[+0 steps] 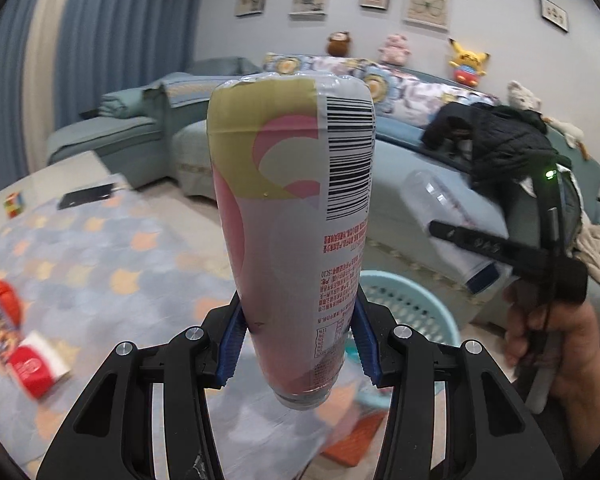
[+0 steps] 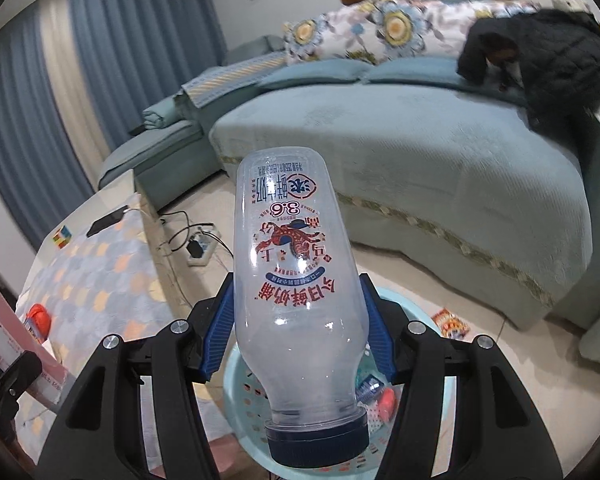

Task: Collect trash
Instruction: 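Carry can and bottle over the blue basket and open both tools to drop them, then grasp the red-and-white paper cup on the table with the left tool and lift, then grasp the blue card box with right tool while left tool holds the red-white cup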

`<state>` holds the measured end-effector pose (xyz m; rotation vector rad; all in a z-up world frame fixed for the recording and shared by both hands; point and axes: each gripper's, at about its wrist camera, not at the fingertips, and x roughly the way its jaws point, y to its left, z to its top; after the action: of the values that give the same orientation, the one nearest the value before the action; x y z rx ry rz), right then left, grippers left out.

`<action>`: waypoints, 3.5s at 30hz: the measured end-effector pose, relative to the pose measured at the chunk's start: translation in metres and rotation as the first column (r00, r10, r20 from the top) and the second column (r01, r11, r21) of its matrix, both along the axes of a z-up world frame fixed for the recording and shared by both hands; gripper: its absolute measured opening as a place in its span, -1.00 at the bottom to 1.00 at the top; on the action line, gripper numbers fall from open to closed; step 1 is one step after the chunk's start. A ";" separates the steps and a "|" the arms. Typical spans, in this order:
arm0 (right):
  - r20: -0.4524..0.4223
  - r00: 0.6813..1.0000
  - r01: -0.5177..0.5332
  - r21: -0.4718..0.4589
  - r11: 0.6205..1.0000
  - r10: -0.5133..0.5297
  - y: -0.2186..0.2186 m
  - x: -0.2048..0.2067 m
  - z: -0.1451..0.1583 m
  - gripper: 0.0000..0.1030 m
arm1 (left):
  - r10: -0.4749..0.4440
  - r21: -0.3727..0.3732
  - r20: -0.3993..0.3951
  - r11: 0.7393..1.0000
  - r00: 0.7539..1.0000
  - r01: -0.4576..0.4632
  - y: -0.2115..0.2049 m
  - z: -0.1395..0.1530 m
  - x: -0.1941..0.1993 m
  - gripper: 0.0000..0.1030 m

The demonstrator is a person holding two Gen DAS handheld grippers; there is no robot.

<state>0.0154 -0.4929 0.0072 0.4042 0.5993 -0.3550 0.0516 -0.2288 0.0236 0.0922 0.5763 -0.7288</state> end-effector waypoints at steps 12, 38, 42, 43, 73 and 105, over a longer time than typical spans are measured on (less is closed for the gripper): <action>-0.006 1.000 0.026 0.097 0.995 -0.025 -0.024 -0.004 -0.008 0.09 | -0.092 0.003 -0.059 0.996 0.994 0.092 -0.069 -0.003 0.012 -0.02; -0.030 0.993 -0.110 0.050 0.993 0.112 0.044 0.038 -0.008 0.09 | 0.238 0.346 0.032 0.908 0.971 -0.234 0.146 -0.046 0.038 0.17; -0.028 0.980 -0.196 0.017 0.980 0.197 0.085 0.057 -0.004 0.09 | 0.423 0.241 -0.064 0.885 0.904 -0.397 0.214 -0.042 0.071 0.18; -0.030 0.976 -0.217 0.014 0.976 0.217 0.097 0.063 -0.003 0.09 | 0.436 0.221 -0.073 0.884 0.897 -0.412 0.222 -0.043 0.075 0.19; -0.129 0.896 -0.436 -0.064 0.898 0.426 0.219 0.099 -0.015 0.09 | 0.130 0.095 -0.253 0.989 0.959 -0.109 0.189 -0.094 0.115 -0.03; -0.148 0.672 -0.740 -0.099 0.665 0.726 0.426 0.157 -0.031 0.09 | 0.601 -0.089 -0.009 0.795 0.799 -0.599 0.373 0.021 0.024 -0.04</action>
<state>0.1729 -0.0667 -0.0243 -0.0329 0.7758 0.3741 0.0757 0.1443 0.0449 -0.1651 0.5123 -0.1249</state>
